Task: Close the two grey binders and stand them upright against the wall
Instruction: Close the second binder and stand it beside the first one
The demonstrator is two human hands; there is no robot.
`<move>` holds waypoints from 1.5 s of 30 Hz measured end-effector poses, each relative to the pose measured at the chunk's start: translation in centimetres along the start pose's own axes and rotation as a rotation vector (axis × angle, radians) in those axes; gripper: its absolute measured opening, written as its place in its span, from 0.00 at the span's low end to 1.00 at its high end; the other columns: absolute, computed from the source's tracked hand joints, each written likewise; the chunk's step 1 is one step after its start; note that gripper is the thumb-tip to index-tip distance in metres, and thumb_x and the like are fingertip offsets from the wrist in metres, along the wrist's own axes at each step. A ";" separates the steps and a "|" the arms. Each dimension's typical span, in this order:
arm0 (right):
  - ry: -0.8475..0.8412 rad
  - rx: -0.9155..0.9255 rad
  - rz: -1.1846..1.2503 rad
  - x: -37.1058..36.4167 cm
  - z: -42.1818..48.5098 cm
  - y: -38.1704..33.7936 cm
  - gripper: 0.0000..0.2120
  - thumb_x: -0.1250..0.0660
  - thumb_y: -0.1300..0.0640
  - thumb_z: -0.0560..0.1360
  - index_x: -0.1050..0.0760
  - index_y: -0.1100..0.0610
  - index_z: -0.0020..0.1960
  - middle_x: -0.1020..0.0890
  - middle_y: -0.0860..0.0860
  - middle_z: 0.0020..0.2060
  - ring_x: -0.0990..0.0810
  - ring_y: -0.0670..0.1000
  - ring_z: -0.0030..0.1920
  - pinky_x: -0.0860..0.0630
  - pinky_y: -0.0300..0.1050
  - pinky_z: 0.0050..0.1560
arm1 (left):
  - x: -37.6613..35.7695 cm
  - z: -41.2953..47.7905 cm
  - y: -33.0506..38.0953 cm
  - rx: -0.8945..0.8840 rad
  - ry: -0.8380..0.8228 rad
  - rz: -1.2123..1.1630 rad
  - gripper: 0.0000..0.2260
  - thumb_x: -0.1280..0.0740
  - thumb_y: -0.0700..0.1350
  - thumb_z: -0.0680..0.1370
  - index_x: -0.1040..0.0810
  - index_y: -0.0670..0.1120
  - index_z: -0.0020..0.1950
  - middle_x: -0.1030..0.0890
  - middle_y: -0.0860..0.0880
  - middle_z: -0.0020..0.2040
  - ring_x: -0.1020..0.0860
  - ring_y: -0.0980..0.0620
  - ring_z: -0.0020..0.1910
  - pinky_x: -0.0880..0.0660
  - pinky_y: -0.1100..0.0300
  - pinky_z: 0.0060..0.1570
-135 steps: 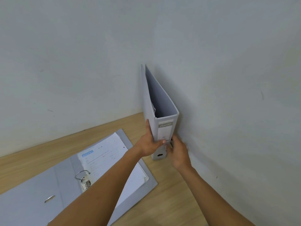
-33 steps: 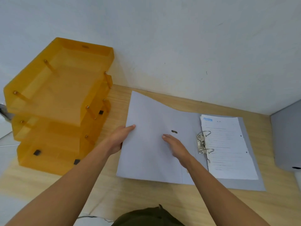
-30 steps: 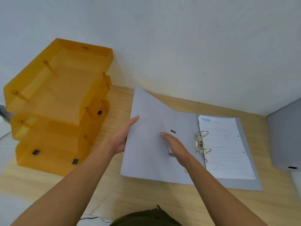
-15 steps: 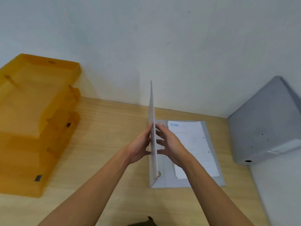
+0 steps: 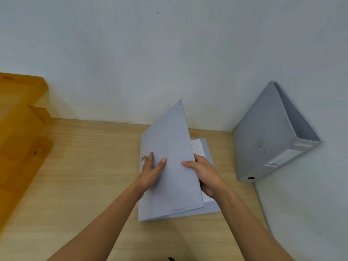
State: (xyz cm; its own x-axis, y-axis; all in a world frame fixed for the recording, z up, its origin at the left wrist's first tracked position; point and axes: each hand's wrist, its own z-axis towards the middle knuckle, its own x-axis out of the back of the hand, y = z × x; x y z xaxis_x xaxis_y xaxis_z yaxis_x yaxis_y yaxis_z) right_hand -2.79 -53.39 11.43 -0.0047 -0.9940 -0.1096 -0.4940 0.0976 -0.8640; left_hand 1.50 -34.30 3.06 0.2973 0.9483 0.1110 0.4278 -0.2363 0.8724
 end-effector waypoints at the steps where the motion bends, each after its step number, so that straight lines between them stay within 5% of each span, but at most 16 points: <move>1: -0.019 -0.013 0.024 0.6 0.2 0.4 0.15 0.33 0.61 0.78 0.21 0.59 0.64 0.13 0.55 0.57 0.14 0.57 0.57 0.17 0.52 0.56 | 0.0 0.1 -0.3 0.007 0.036 0.017 0.41 0.38 0.66 0.79 0.55 0.53 0.85 0.56 0.53 0.86 0.54 0.51 0.84 0.53 0.48 0.82; 6: -0.001 -0.083 0.129 5.3 1.0 3.3 0.15 0.31 0.62 0.77 0.20 0.61 0.63 0.13 0.59 0.57 0.14 0.60 0.57 0.18 0.54 0.55 | -0.2 0.0 -2.2 0.049 0.178 0.028 0.37 0.33 0.55 0.80 0.46 0.47 0.84 0.41 0.49 0.83 0.39 0.47 0.81 0.41 0.51 0.78; 9: 0.190 -0.084 0.081 8.9 1.5 5.5 0.15 0.32 0.65 0.77 0.20 0.64 0.63 0.14 0.62 0.56 0.16 0.65 0.58 0.20 0.62 0.60 | -0.5 -1.0 -3.8 0.167 0.174 -0.075 0.25 0.29 0.52 0.79 0.32 0.49 0.73 0.24 0.49 0.71 0.22 0.46 0.64 0.27 0.53 0.61; 13: 0.362 -0.130 -0.146 12.3 2.4 8.2 0.14 0.33 0.67 0.76 0.21 0.63 0.61 0.14 0.59 0.55 0.15 0.62 0.54 0.19 0.59 0.58 | -2.2 -1.9 -5.6 0.271 0.145 -0.074 0.17 0.29 0.55 0.78 0.19 0.46 0.62 0.14 0.46 0.59 0.15 0.49 0.51 0.20 0.55 0.46; 16: 0.339 -0.201 -0.272 13.7 2.9 10.2 0.15 0.32 0.68 0.74 0.23 0.59 0.60 0.16 0.57 0.56 0.17 0.56 0.50 0.21 0.46 0.46 | -3.3 -1.8 -5.6 0.270 0.193 -0.033 0.16 0.28 0.55 0.77 0.18 0.47 0.60 0.13 0.47 0.58 0.15 0.47 0.52 0.20 0.51 0.52; 19: 0.312 -0.252 -0.377 14.5 3.4 12.2 0.22 0.32 0.66 0.73 0.25 0.59 0.67 0.18 0.54 0.56 0.19 0.54 0.51 0.23 0.44 0.46 | -3.8 -1.4 -5.4 0.266 0.193 -0.010 0.20 0.27 0.52 0.77 0.20 0.45 0.66 0.14 0.45 0.60 0.15 0.44 0.56 0.20 0.46 0.60; 24: 0.301 -0.263 -0.505 15.2 4.0 13.3 0.28 0.33 0.65 0.72 0.26 0.56 0.72 0.21 0.59 0.65 0.20 0.61 0.61 0.22 0.56 0.64 | -3.8 -0.9 -5.4 0.302 0.224 -0.069 0.24 0.24 0.48 0.75 0.23 0.43 0.70 0.16 0.43 0.63 0.16 0.41 0.59 0.21 0.43 0.62; 28: 0.285 -0.261 -0.577 15.4 4.3 13.2 0.32 0.38 0.64 0.74 0.34 0.52 0.77 0.27 0.59 0.69 0.24 0.62 0.65 0.26 0.55 0.67 | -4.1 -0.7 -4.9 0.400 0.142 -0.129 0.21 0.22 0.46 0.72 0.19 0.44 0.64 0.13 0.49 0.53 0.15 0.51 0.47 0.20 0.59 0.40; 31: 0.285 -0.304 -0.660 15.8 4.3 12.9 0.33 0.39 0.61 0.75 0.38 0.48 0.79 0.32 0.60 0.71 0.27 0.63 0.67 0.28 0.52 0.68 | -4.4 -0.6 -4.9 0.452 0.048 -0.166 0.22 0.20 0.46 0.70 0.18 0.46 0.63 0.12 0.49 0.55 0.16 0.49 0.54 0.22 0.55 0.53; 37: 0.257 -0.283 -0.560 16.6 4.2 12.8 0.33 0.36 0.63 0.73 0.32 0.49 0.77 0.28 0.58 0.71 0.25 0.62 0.66 0.25 0.55 0.68 | -4.9 -0.4 -4.5 0.353 -0.098 -0.332 0.23 0.23 0.43 0.70 0.17 0.41 0.64 0.13 0.41 0.60 0.16 0.39 0.61 0.24 0.41 0.67; 45: 0.261 -0.248 -0.289 16.6 3.6 13.1 0.31 0.28 0.60 0.74 0.30 0.53 0.75 0.25 0.55 0.70 0.22 0.57 0.66 0.26 0.56 0.69 | -5.6 -0.9 -3.4 0.281 -0.046 -0.382 0.25 0.23 0.40 0.67 0.18 0.39 0.63 0.14 0.38 0.59 0.14 0.38 0.55 0.18 0.45 0.56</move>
State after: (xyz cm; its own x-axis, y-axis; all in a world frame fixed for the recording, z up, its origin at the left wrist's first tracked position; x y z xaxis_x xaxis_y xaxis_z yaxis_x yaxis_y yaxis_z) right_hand -6.24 -68.47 -3.47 -0.0396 -0.9610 0.2736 -0.7000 -0.1687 -0.6940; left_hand -2.39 -38.57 -0.14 0.1087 0.9694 -0.2201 0.7263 0.0737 0.6834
